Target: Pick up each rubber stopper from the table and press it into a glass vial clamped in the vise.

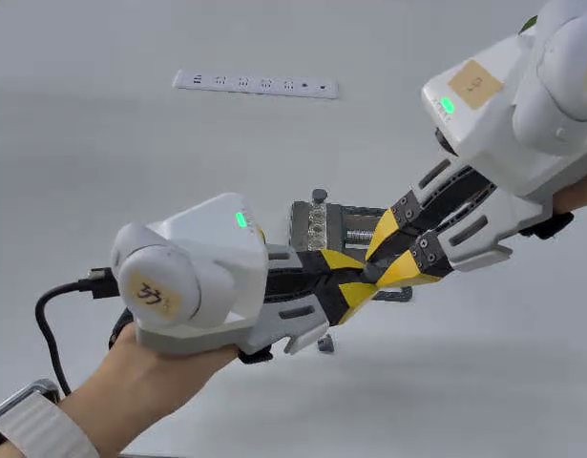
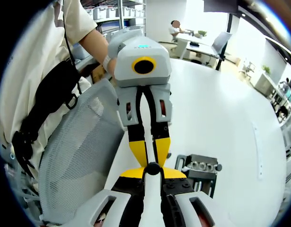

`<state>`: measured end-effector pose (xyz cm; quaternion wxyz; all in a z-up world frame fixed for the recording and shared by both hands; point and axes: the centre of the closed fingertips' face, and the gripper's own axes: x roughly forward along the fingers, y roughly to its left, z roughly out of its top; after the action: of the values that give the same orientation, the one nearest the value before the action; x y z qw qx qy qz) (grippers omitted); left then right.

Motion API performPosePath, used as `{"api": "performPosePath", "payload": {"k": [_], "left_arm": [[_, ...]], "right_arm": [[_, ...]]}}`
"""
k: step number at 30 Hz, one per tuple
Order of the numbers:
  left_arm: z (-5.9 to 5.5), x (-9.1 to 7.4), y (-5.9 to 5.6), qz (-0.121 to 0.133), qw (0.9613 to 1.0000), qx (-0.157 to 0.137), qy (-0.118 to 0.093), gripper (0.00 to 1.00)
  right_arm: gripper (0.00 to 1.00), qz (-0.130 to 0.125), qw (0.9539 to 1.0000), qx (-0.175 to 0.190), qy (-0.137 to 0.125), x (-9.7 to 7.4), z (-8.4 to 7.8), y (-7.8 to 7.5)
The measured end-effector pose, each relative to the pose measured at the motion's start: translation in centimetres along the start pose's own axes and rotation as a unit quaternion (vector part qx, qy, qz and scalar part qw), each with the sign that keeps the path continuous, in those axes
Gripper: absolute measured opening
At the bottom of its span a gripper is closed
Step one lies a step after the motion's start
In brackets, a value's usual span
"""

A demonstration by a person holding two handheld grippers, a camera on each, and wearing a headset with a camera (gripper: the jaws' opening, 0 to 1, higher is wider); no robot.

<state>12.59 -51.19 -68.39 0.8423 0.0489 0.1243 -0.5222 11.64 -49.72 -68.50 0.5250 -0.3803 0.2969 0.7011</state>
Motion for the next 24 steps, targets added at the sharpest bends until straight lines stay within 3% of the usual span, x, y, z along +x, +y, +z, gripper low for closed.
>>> {"api": "performPosePath", "payload": {"k": [21, 24], "left_arm": [[0.12, 0.04, 0.03, 0.007, 0.9998, -0.015, -0.013, 0.05], [0.06, 0.02, 0.46, 0.016, 0.9996, -0.020, -0.014, 0.15]], "right_arm": [[0.06, 0.006, 0.9998, 0.016, 0.001, 0.00, -0.08, -0.16], [0.06, 0.003, 0.9999, 0.015, 0.005, 0.03, -0.30, -0.56]]}}
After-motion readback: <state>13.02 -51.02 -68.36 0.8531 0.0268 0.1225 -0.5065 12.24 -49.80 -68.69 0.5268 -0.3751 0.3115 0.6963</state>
